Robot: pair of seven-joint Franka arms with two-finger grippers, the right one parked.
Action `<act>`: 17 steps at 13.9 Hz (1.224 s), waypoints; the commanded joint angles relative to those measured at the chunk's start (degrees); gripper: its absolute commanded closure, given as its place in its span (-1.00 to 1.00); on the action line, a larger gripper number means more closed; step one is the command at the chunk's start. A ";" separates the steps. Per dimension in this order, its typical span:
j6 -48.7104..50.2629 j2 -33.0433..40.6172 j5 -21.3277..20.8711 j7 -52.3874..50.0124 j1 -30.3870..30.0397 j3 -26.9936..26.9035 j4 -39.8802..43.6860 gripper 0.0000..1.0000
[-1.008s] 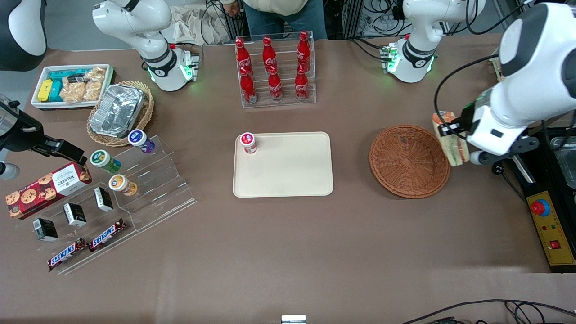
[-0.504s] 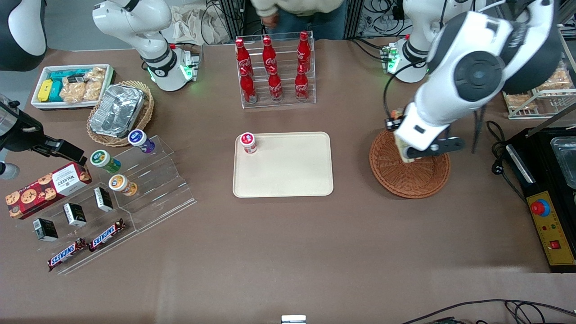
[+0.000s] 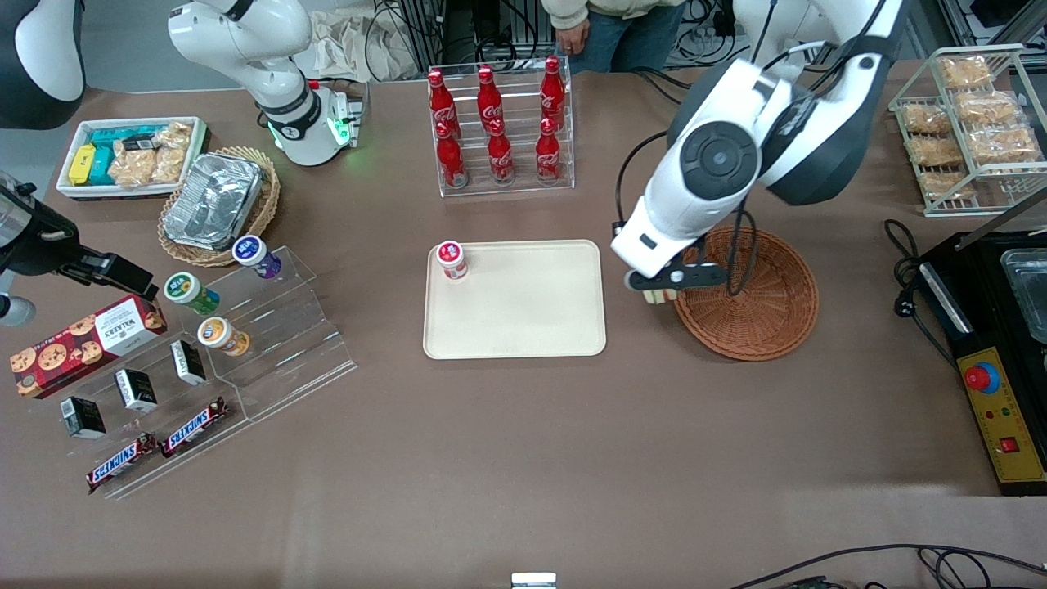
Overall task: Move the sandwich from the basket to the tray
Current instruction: 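Carry the sandwich over the cream tray with the left gripper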
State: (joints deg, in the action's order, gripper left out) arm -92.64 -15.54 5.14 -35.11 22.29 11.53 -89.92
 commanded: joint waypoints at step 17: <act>-32.77 -11.88 -1.18 1.11 11.11 -0.81 -12.38 1.00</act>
State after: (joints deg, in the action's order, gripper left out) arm -123.46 -26.77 4.88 -32.16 32.46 11.56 -102.48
